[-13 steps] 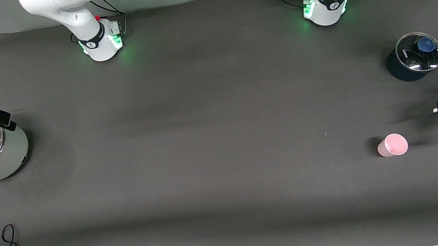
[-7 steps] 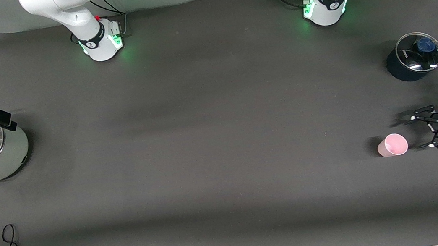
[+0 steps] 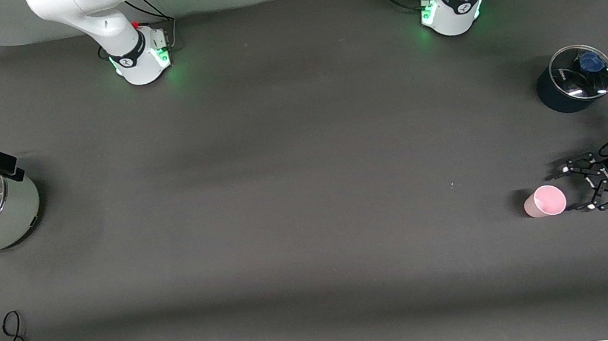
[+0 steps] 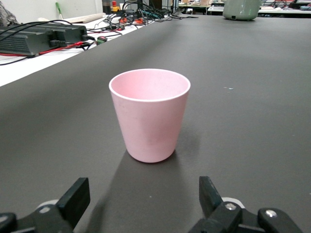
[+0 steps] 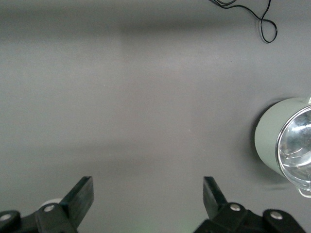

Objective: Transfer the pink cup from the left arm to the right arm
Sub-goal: 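Close the left gripper around the pink cup's side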

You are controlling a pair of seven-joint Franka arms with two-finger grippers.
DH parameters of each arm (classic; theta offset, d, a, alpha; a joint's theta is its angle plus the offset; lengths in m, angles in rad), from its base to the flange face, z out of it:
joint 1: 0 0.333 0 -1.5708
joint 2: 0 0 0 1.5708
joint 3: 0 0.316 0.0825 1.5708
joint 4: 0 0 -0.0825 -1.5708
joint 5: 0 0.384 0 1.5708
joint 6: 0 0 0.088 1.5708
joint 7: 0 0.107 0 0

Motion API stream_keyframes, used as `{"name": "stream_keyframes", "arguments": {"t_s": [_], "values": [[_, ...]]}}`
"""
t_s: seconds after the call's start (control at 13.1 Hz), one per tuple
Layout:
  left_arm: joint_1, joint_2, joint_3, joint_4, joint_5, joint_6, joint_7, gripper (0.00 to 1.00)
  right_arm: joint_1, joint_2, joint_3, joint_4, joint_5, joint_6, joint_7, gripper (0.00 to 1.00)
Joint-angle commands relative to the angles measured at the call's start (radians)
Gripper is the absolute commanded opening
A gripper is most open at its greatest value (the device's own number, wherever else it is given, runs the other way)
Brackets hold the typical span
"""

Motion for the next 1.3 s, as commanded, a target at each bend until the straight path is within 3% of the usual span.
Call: {"name": "stream_keyframes", "arguments": {"t_s": [0.0,1.22], "values": [[0.0,0.027,-0.006,0.016,-0.022,0.012,0.018,1.0,0.01,0.004,-0.005,0.01,0.013,-0.016,-0.011,1.0],[-0.021,0.059,-0.055,0.001,-0.066,0.004,0.045,1.0,0.007,0.002,-0.007,0.008,0.013,-0.016,-0.013,1.0]]}}
